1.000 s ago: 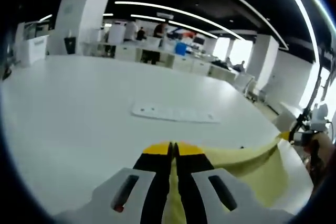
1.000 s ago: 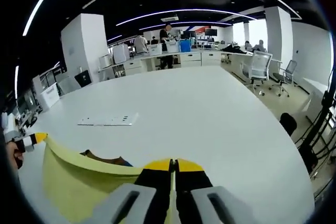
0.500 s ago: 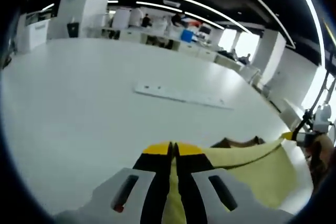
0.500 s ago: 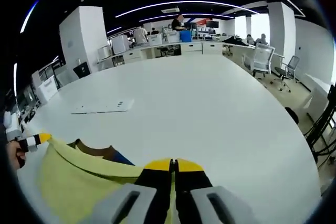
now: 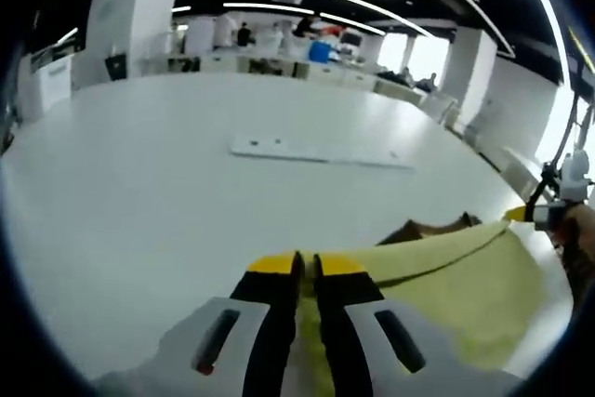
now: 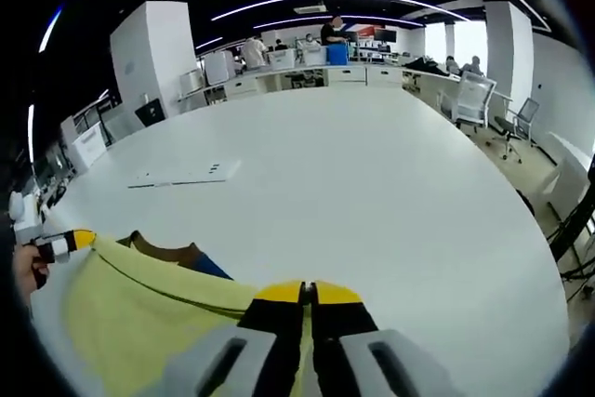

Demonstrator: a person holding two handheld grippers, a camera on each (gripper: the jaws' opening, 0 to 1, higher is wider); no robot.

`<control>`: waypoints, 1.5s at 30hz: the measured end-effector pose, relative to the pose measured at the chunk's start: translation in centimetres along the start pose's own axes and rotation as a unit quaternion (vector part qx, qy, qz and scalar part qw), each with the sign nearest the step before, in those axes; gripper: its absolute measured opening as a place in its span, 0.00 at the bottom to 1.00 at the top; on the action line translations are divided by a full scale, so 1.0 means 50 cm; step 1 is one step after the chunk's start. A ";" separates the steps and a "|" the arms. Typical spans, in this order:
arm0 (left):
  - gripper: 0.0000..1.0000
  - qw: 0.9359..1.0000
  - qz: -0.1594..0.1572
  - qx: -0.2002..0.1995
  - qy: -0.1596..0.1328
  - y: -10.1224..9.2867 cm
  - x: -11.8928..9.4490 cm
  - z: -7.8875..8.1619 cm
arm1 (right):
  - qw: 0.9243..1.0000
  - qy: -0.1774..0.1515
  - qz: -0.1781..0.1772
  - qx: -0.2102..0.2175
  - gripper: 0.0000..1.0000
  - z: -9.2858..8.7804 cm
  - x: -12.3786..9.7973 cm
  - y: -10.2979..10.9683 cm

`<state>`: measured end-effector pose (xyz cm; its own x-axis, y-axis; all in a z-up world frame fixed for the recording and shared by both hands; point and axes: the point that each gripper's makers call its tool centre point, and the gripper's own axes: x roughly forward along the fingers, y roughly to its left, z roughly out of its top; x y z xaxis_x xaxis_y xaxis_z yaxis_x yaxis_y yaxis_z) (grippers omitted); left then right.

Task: Fold the garment on the visible template until the final outline fits inside the template.

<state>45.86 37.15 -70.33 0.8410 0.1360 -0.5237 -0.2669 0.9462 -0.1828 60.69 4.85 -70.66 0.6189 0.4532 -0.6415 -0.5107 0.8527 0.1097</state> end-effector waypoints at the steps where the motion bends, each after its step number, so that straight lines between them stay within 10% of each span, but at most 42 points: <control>1: 0.12 1.000 -0.008 -0.002 0.006 -0.005 0.000 -0.004 | 1.000 0.001 0.001 0.002 0.00 0.001 -0.002 -0.001; 10: 0.32 0.995 -0.065 0.079 -0.017 -0.034 -0.025 0.016 | 0.998 -0.009 0.033 -0.056 0.22 0.011 -0.031 0.019; 22: 0.43 0.962 -0.097 0.253 0.014 -0.024 -0.037 -0.029 | 0.981 0.013 0.045 -0.189 0.26 -0.021 -0.041 0.013; 33: 0.35 0.972 -0.070 0.226 0.009 -0.005 0.001 -0.028 | 0.974 -0.005 0.059 -0.220 0.24 -0.024 -0.003 0.024; 45: 0.32 0.980 -0.034 0.198 -0.013 0.002 0.048 0.002 | 0.989 -0.030 0.042 -0.139 0.21 -0.007 0.034 0.013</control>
<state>47.90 37.60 -71.50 0.8638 0.0715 -0.4987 -0.0108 0.9923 0.1235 61.19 6.05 -71.96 0.5977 0.5415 -0.5912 -0.7012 0.7106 -0.0581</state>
